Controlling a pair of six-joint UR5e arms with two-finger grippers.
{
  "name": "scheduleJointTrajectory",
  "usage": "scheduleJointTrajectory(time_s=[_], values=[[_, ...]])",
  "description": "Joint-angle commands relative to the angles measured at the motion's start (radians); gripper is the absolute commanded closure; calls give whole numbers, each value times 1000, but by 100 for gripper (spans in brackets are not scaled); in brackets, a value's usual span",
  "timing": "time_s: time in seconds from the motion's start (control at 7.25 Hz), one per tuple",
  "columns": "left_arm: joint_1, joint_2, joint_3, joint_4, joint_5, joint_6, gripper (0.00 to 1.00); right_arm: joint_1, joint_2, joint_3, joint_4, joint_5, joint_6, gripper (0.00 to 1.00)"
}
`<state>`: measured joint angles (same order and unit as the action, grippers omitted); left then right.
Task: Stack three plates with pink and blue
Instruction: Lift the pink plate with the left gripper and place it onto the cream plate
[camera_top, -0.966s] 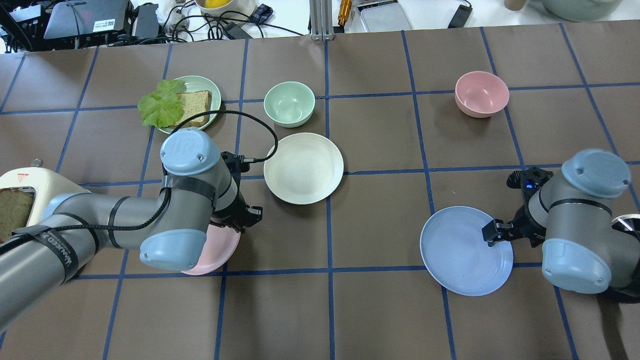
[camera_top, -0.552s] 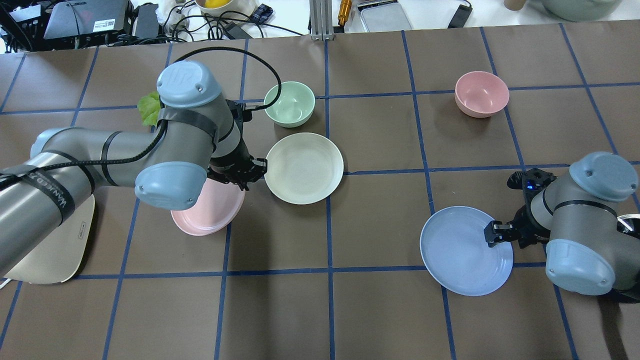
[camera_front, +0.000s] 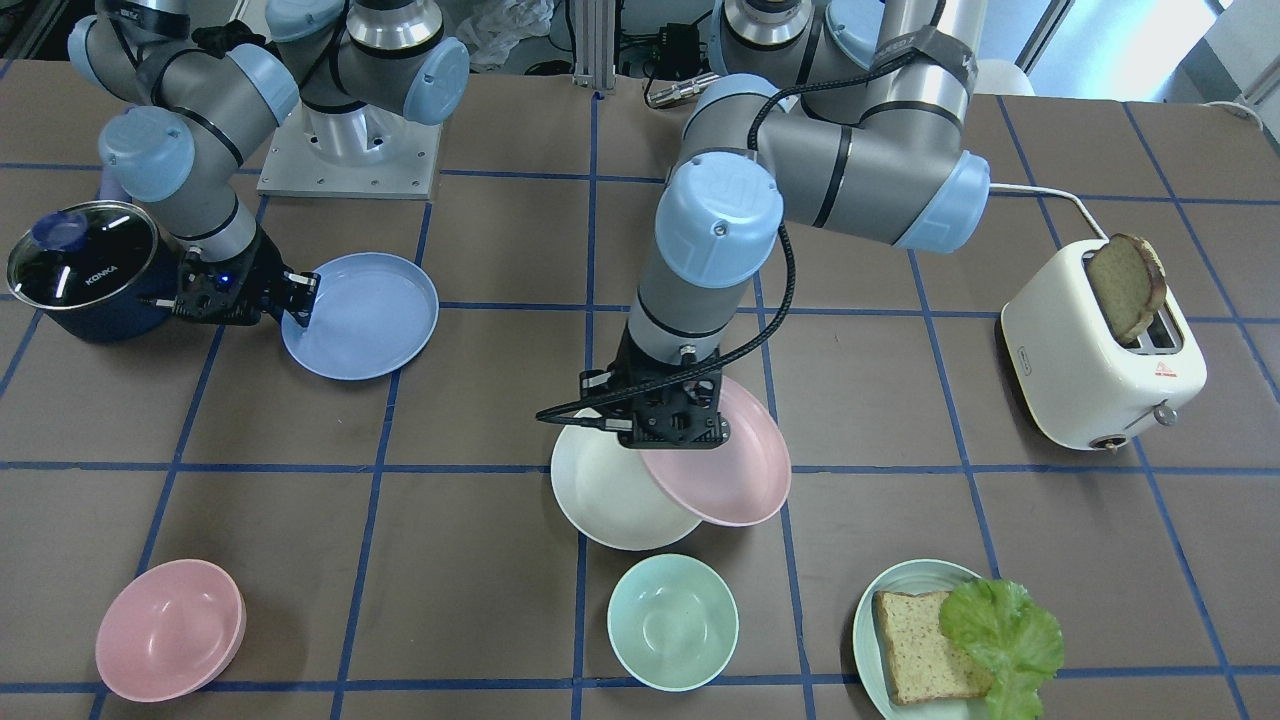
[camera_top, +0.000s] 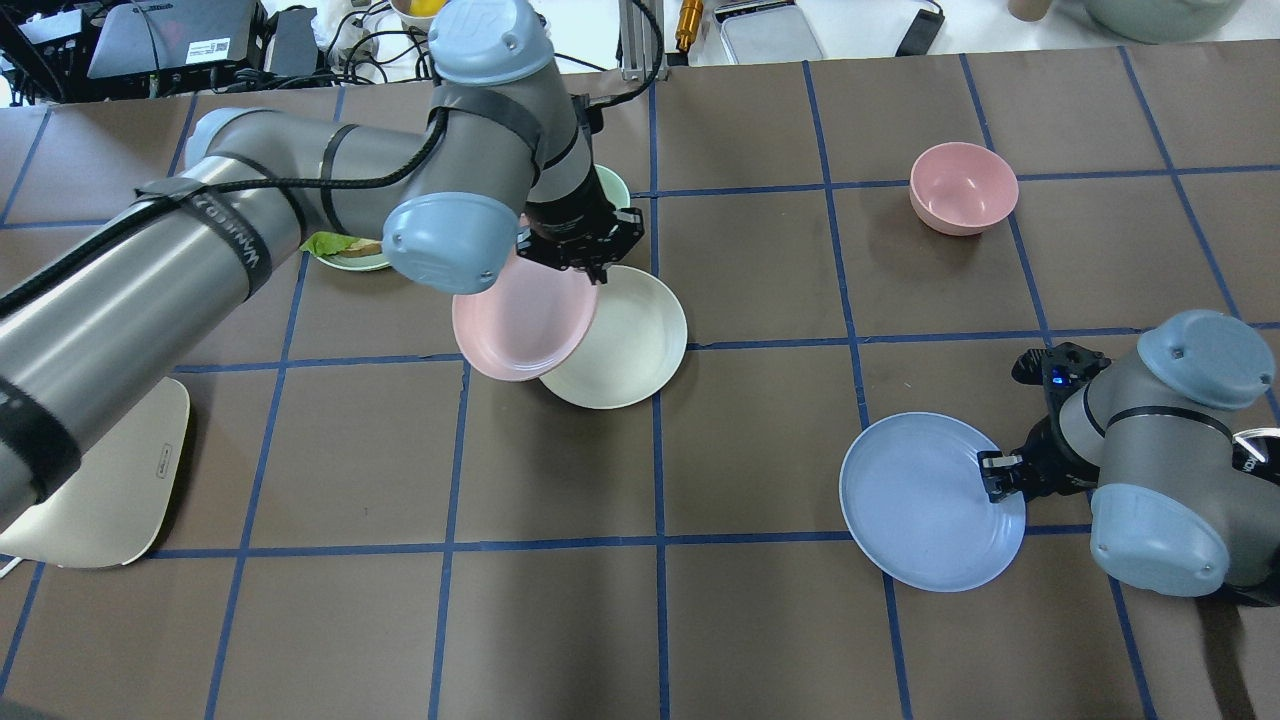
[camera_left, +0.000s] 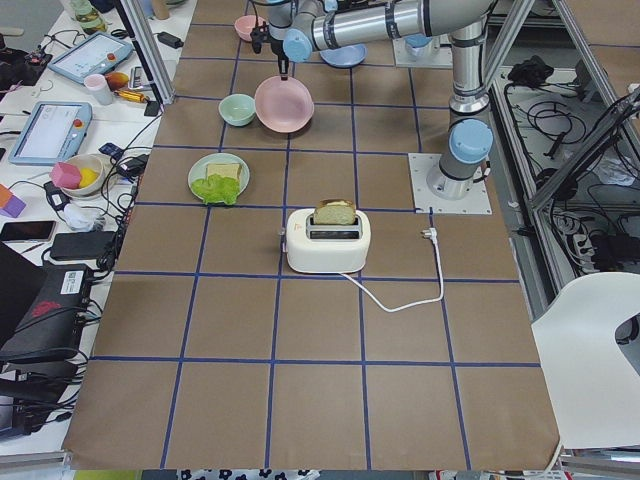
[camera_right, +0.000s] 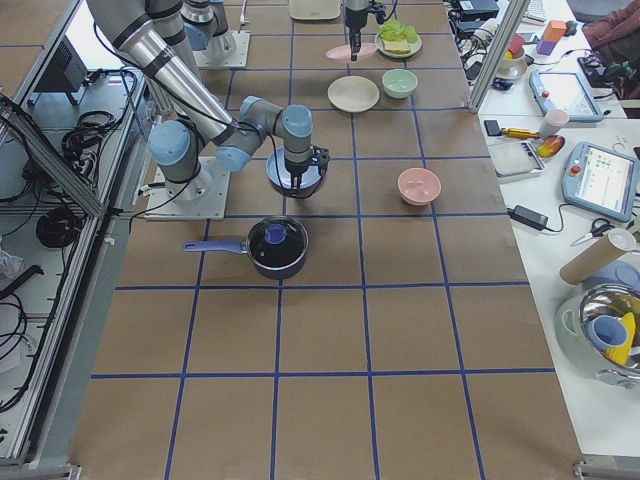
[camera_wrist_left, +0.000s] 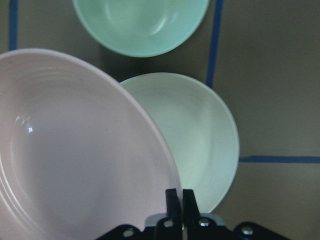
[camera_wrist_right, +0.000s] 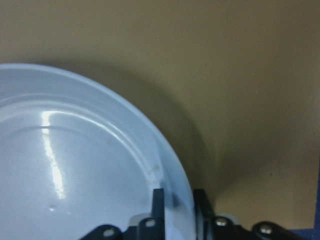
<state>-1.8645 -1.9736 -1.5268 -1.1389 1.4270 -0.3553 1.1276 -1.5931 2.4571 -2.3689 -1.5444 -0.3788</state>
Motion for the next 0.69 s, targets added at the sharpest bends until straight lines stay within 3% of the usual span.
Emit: scheduleJointTrajectory(time_s=[0.0,0.28,0.55], values=[[-61,-74,102,-101,-31,-30,100,0,-4,0,-1,4,3,100],[-62,-86,103,-163,10,-33,100,0,-65,-6,-3,10,6,100],[-85,-129,123,-162,18,-68,100,0,-93,-103,119,15,8,100]])
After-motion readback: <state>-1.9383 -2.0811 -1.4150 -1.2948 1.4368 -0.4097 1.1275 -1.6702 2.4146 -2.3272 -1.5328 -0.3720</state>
